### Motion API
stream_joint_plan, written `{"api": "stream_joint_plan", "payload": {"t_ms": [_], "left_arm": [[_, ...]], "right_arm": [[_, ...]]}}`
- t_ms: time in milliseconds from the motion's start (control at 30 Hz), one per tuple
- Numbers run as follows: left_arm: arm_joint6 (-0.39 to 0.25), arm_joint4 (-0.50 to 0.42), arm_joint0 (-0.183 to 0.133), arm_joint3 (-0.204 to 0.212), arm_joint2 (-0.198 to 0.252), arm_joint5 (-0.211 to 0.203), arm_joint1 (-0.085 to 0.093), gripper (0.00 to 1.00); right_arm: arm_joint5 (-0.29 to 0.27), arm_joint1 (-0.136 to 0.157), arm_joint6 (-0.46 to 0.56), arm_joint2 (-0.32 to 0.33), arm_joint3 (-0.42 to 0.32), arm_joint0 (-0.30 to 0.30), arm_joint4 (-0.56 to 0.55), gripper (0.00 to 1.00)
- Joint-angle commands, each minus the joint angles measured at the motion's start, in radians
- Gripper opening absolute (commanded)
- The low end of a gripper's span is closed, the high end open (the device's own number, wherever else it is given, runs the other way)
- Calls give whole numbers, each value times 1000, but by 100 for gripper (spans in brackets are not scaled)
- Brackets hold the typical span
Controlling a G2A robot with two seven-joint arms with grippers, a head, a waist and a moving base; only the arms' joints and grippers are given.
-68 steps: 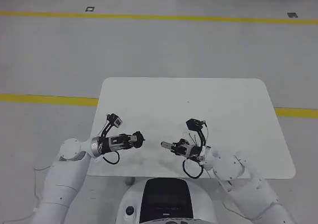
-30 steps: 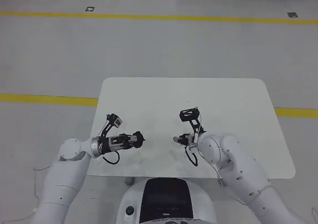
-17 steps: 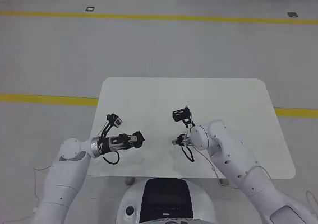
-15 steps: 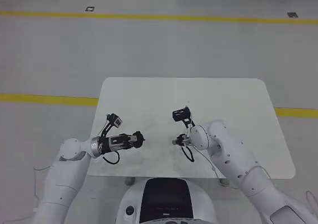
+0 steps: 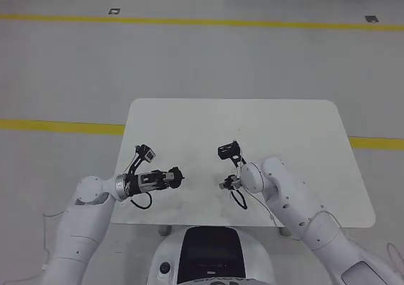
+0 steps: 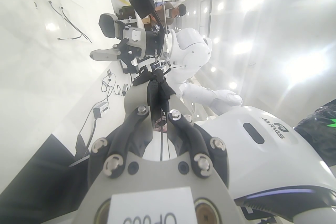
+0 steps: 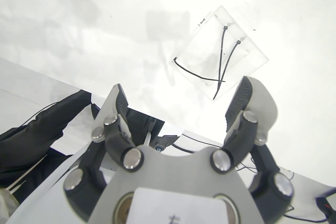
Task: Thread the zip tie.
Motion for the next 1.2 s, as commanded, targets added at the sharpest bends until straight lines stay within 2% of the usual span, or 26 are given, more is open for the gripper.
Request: {"api": "stream_joint_plan", "payload": {"t_ms": [0, 133, 167, 200, 233, 267, 633, 933, 1033, 1167], "left_arm": [[0, 0, 0, 0, 0, 0, 0, 0], [0, 0, 0, 0, 0, 0, 0, 0], [0, 0, 0, 0, 0, 0, 0, 0], [0, 0, 0, 0, 0, 0, 0, 0], [0, 0, 0, 0, 0, 0, 0, 0], [0, 0, 0, 0, 0, 0, 0, 0], [0, 0, 0, 0, 0, 0, 0, 0], [0, 0, 0, 0, 0, 0, 0, 0], [0, 0, 0, 0, 0, 0, 0, 0], [0, 0, 0, 0, 0, 0, 0, 0]], "right_arm": [[7, -1, 5, -1, -1, 4, -11, 100], [19, -6, 8, -7, -2, 15, -28, 100], [24, -7, 7, -7, -2, 18, -31, 89], [28, -8, 7, -7, 0, 21, -33, 69], [28, -10, 7, -8, 3, 23, -32, 57], [29, -11, 8, -8, 6, 25, -33, 49], [52, -24, -14, -11, 64, 35, -53, 36], [52, -46, -2, -4, 108, 39, -115, 33], [52, -57, 0, -8, 132, 45, -120, 25], [52, -70, -5, -14, 171, 57, -124, 26]]}}
